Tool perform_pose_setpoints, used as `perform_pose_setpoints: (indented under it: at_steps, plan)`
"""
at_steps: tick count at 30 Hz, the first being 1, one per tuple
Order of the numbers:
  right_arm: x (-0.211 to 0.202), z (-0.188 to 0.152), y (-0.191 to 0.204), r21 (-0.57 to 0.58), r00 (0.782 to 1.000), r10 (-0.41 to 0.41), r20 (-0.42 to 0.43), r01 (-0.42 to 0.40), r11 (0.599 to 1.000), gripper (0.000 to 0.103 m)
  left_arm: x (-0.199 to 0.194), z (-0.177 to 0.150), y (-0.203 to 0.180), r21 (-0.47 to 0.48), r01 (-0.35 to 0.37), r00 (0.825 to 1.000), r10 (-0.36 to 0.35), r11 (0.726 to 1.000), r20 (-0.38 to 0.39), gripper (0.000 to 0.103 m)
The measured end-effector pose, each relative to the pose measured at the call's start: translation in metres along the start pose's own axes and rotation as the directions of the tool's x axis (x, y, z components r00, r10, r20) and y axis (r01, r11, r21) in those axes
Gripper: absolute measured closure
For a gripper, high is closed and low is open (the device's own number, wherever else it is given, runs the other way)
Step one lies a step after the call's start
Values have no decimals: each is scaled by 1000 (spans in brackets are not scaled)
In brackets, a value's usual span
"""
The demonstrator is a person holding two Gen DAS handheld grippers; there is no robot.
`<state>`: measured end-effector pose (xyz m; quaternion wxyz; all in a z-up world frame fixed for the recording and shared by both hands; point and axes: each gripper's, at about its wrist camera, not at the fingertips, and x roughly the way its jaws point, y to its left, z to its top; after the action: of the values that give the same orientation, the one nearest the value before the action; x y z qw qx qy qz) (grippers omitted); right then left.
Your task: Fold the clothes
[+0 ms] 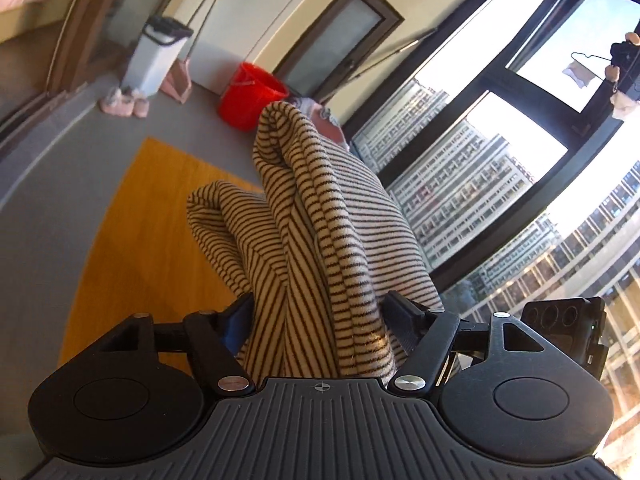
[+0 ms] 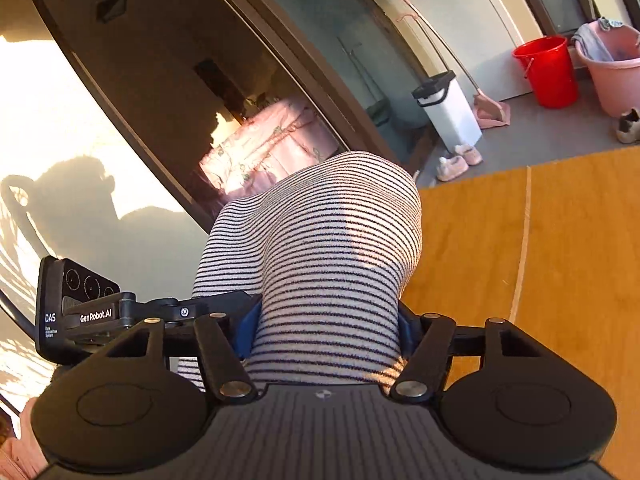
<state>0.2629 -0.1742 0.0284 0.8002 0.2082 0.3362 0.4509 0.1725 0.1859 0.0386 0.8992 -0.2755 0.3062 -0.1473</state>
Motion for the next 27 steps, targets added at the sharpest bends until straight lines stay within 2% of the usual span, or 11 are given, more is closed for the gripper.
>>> perform_pose_setpoints:
  at_steps: [4,6,8,9,11,13,16,19,21,23,27]
  plan:
    - [25,28,2,54,993,103,54,-106,993,38,-9,32,2,38,-37,997,34,999,69,29]
    - [39,33,-8,66,995,83,48,-86,994,38,7,35,13,13,-52,998,52,999,43,29]
    - [55,32,-19,47,1000,6,8,-6,999,38,31,23,36,-32,-77,997,76,997,-26,30]
    - [62,28,-25,28,998,-52,-24,53,998,38,41,14,48,-56,-89,994,86,994,-63,34]
    - [73,19,-34,-21,985,-155,-76,153,988,38,53,3,67,-96,-114,988,103,989,-111,33]
    - [73,10,-35,-73,976,-199,-84,193,978,38,50,2,69,-93,-104,991,95,990,-93,33]
    - [74,6,-28,-141,963,-252,-93,237,961,38,31,18,45,9,-103,995,103,995,10,32]
    - [80,7,-9,-239,947,-308,-89,280,930,37,12,36,14,109,-39,993,26,993,114,22]
    - [85,7,0,-280,939,-333,-83,299,912,36,27,38,13,120,-39,995,28,992,99,17]
    - [88,7,4,-303,933,-351,-76,314,900,35,47,37,19,115,-58,997,51,992,64,17]
    - [75,8,13,-365,923,-384,-18,352,862,20,87,35,31,107,-97,995,98,989,-5,31]
